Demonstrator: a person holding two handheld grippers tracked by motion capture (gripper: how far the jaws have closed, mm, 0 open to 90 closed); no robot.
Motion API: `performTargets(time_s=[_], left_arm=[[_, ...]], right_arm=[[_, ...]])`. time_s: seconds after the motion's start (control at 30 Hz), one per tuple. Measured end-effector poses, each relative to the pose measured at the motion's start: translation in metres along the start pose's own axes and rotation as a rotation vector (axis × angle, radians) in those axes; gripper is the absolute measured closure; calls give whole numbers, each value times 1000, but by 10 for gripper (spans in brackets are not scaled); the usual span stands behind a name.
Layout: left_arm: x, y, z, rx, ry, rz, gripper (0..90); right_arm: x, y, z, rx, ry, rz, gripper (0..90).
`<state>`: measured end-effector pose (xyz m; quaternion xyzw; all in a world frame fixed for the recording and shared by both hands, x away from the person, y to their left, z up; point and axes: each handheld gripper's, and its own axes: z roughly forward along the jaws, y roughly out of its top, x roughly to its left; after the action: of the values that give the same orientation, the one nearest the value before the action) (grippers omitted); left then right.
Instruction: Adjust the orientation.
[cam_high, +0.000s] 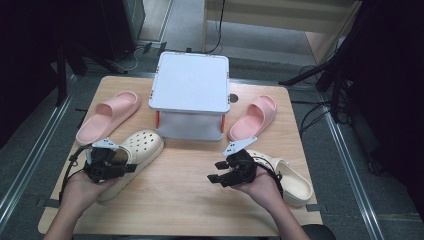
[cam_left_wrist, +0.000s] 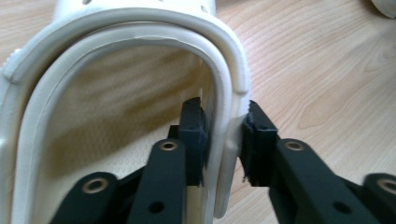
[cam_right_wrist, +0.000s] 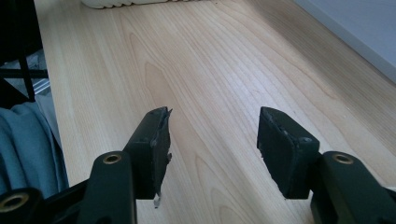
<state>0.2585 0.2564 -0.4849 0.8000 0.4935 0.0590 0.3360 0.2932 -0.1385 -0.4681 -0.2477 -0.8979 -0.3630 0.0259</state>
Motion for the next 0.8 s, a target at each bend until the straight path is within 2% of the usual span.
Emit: performTargets(time_s=[0.07,0.17,0.2,0.23,0.3,0.4,0.5,0.63,0.7,0.8], left_arm=[[0,1,-1,-6,4,2,768],[-1,5,-11,-47,45,7,777],[-1,5,-11,-47,45,7,778],[0,6,-18,-73,34,-2,779],[-2,7,-24,-89,19,-6,779],[-13,11,-27,-97,24,32,779],[-26,16,-24,-98,-1,58,778],[-47,25,-15,-86,-36,129,779],[-50,27,-12,-80,-42,137,778],[-66,33,1,-66,-83,171,778]], right_arm=[[1,0,0,1,0,1,442],[1,-1,1,4,-1,1,441],[1,-1,1,4,-1,1,441],[1,-1,0,4,0,3,441],[0,-1,0,3,-1,5,441],[-1,-2,0,0,-1,10,442],[-1,-2,-1,-4,-3,11,442],[0,-3,-1,-7,-6,13,442],[0,-4,-1,-6,-9,12,442],[2,-5,-2,-12,-10,19,442]])
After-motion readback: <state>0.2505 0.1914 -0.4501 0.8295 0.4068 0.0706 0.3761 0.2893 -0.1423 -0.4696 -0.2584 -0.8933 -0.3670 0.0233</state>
